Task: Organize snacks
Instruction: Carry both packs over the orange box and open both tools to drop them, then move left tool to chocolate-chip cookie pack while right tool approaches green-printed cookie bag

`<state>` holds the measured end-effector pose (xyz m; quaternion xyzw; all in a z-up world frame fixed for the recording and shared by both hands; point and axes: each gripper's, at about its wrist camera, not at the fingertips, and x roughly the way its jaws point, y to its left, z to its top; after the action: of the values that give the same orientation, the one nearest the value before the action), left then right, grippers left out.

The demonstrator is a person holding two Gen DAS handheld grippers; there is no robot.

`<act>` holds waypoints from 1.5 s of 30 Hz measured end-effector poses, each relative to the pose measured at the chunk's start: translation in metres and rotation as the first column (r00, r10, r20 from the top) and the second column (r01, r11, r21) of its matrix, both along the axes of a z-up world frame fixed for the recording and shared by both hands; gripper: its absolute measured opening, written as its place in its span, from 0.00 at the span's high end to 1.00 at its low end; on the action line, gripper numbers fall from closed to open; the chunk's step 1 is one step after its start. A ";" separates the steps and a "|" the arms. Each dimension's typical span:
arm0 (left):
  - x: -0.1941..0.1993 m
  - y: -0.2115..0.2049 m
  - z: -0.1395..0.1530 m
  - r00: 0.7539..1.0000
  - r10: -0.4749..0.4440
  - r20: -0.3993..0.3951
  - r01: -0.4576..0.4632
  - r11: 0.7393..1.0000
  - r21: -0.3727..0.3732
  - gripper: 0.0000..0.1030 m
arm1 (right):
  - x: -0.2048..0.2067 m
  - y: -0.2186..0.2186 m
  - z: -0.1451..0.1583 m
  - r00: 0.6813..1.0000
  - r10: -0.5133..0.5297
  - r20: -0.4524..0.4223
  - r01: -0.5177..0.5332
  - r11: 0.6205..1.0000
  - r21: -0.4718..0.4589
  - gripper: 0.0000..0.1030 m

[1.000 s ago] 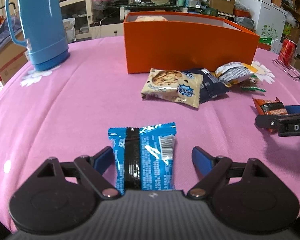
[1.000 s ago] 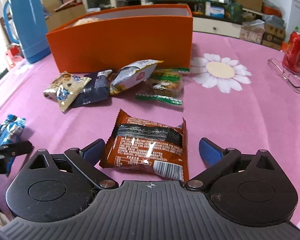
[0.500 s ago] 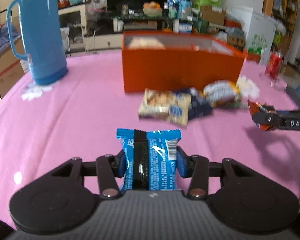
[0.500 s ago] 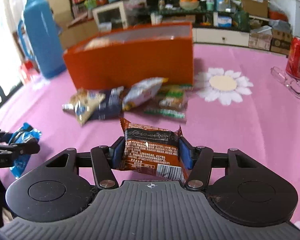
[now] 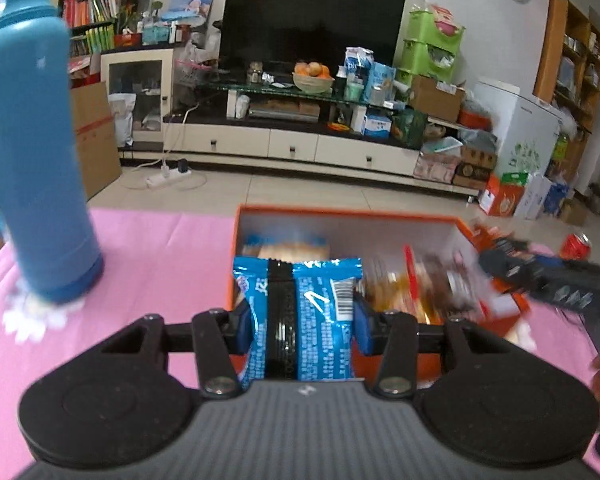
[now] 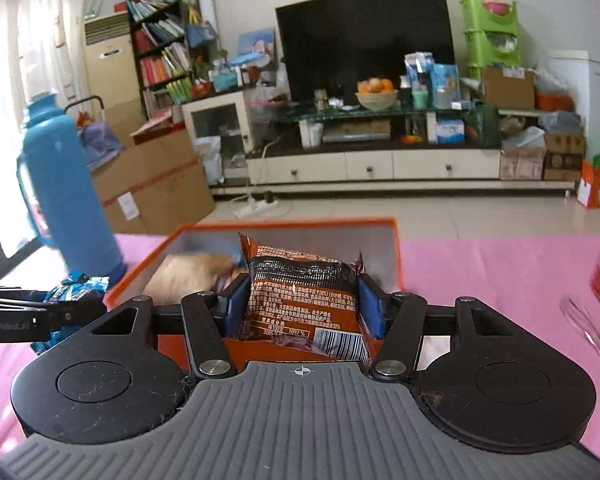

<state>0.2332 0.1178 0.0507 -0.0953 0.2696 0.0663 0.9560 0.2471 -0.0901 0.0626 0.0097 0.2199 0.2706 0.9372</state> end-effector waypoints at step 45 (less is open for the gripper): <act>-0.152 -0.077 -0.046 0.996 0.032 -0.077 -0.022 0.990 0.138 0.02 | -0.093 -0.095 -0.071 0.972 -0.069 -0.223 0.071 0.997 0.002 0.09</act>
<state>0.0810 0.0405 0.0045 -0.0303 0.3009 0.1014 0.9478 0.1540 -0.1846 -0.0085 0.0522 0.3217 0.2356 0.9156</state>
